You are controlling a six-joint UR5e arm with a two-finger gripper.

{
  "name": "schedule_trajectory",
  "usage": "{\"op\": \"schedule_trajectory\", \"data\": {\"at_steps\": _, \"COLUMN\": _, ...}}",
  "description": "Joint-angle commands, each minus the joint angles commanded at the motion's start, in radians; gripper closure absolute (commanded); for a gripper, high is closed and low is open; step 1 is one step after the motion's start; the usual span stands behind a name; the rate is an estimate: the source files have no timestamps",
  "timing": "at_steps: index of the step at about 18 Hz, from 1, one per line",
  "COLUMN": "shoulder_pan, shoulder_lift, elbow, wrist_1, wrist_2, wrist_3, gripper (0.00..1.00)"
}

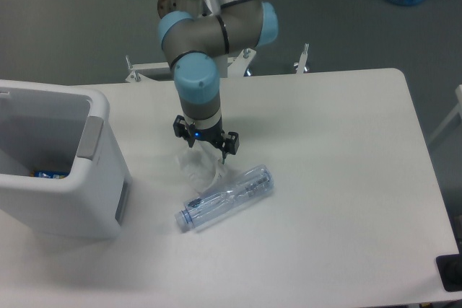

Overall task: Place the trash in the trash can
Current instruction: 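Close the gripper on the crumpled white tissue and lift it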

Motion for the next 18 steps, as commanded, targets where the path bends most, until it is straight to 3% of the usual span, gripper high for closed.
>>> {"op": "schedule_trajectory", "data": {"at_steps": 11, "shoulder_pan": 0.024, "shoulder_lift": 0.008, "elbow": 0.011, "wrist_1": -0.002, "wrist_2": -0.012, "wrist_3": 0.005, "gripper": 1.0}}
{"op": "schedule_trajectory", "data": {"at_steps": 15, "shoulder_pan": 0.073, "shoulder_lift": 0.034, "elbow": 0.06, "wrist_1": -0.008, "wrist_2": -0.147, "wrist_3": -0.002, "gripper": 1.0}}
{"op": "schedule_trajectory", "data": {"at_steps": 18, "shoulder_pan": 0.118, "shoulder_lift": 0.057, "elbow": 0.089, "wrist_1": -0.011, "wrist_2": -0.28, "wrist_3": -0.082, "gripper": 1.0}}
